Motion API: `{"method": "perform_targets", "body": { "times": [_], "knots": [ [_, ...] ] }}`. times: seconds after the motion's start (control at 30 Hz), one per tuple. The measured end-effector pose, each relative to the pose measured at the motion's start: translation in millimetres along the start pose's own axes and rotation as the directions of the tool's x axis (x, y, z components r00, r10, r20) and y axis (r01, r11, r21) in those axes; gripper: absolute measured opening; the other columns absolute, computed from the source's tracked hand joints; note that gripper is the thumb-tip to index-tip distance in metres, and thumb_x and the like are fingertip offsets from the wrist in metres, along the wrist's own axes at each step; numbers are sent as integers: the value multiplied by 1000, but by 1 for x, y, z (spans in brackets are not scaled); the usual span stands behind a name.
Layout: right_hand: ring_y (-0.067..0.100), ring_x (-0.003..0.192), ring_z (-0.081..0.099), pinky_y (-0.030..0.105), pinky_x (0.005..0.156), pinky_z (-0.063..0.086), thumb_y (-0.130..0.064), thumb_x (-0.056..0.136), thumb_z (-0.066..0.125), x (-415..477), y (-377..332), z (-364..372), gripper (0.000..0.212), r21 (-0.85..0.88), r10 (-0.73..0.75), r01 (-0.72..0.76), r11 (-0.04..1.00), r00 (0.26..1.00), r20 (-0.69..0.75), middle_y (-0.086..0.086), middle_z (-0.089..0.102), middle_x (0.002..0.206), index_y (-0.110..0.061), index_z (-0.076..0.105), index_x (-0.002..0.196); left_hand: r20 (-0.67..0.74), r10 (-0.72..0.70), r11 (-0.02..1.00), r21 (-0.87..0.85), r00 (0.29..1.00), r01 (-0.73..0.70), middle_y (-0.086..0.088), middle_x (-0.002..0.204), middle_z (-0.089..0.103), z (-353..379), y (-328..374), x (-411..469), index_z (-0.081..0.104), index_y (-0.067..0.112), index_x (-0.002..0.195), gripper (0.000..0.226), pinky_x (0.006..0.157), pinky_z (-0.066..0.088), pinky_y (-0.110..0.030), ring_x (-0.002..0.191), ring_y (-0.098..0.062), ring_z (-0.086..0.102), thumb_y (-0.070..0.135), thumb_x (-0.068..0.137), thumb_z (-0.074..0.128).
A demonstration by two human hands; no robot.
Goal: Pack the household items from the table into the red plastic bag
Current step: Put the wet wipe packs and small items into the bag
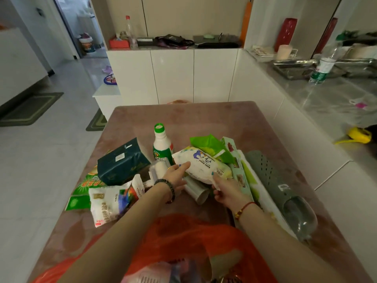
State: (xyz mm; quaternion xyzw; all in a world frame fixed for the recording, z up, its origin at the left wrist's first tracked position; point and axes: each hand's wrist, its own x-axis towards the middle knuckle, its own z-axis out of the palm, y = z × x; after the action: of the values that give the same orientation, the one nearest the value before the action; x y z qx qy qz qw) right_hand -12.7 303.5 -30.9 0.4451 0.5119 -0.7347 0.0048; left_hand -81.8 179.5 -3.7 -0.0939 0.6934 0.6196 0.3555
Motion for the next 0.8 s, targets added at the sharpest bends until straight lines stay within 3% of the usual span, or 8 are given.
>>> {"method": "perform_targets", "body": {
  "times": [0.07,0.17,0.23,0.3,0.4,0.5,0.63,0.8],
  "knots": [
    [14,57,52,22,49,42,-20,90,56,-4,-3,2,8,58,-151,152,987,988,-22,4,57,71,-12,56,86,-12,-15,997,-80,1000,14,-9,137,43,6,0,-1,28,10,141,67,78,46,-31,102,-25,56,39,87,54],
    [20,92,63,30,77,52,-15,89,57,-31,-10,10,19,130,-357,348,928,933,44,4,66,100,-14,60,108,31,-72,974,-213,997,77,-13,110,63,14,5,-17,45,6,128,57,67,50,-29,75,-18,66,43,85,54],
    [14,91,66,27,78,55,-13,88,59,-62,-9,9,14,119,-485,473,873,868,109,-3,69,97,-18,64,100,159,-68,938,-325,985,117,-9,66,71,18,14,-35,58,8,101,42,45,50,-20,42,-13,63,46,88,46],
    [5,84,68,20,72,55,-13,84,63,-99,-6,-3,13,44,-591,596,802,779,209,-12,71,89,-24,67,90,223,4,904,-417,975,92,-4,52,70,18,17,-49,60,11,85,38,38,51,-19,40,-14,65,45,90,43],
    [3,75,70,17,65,54,-30,72,68,-151,7,-33,8,-87,-558,625,776,744,366,-8,75,75,-24,74,70,191,118,923,-382,975,-36,-4,68,75,10,13,-80,67,13,89,28,49,57,-24,51,-14,69,39,86,55],
    [6,62,70,19,57,56,-44,72,57,-178,27,-62,32,-15,-465,490,872,837,288,-5,75,66,-22,75,57,151,201,946,-286,968,-152,-9,106,71,-3,-5,-110,60,16,117,50,68,60,-33,80,-19,70,35,72,72],
    [20,79,70,37,63,56,-62,58,65,-195,63,-75,58,49,-371,372,927,888,270,0,74,92,-23,64,100,264,312,949,-45,913,-312,-5,101,70,-13,-38,-150,57,20,113,41,70,59,-28,79,-11,69,22,75,71],
    [21,81,73,35,64,58,-24,75,71,-219,106,-64,44,14,-291,294,956,939,184,7,73,100,-24,55,116,353,308,927,96,884,-361,1,111,60,-9,-93,-183,35,21,128,50,78,57,-27,95,-15,62,22,85,60]
  ]
}}
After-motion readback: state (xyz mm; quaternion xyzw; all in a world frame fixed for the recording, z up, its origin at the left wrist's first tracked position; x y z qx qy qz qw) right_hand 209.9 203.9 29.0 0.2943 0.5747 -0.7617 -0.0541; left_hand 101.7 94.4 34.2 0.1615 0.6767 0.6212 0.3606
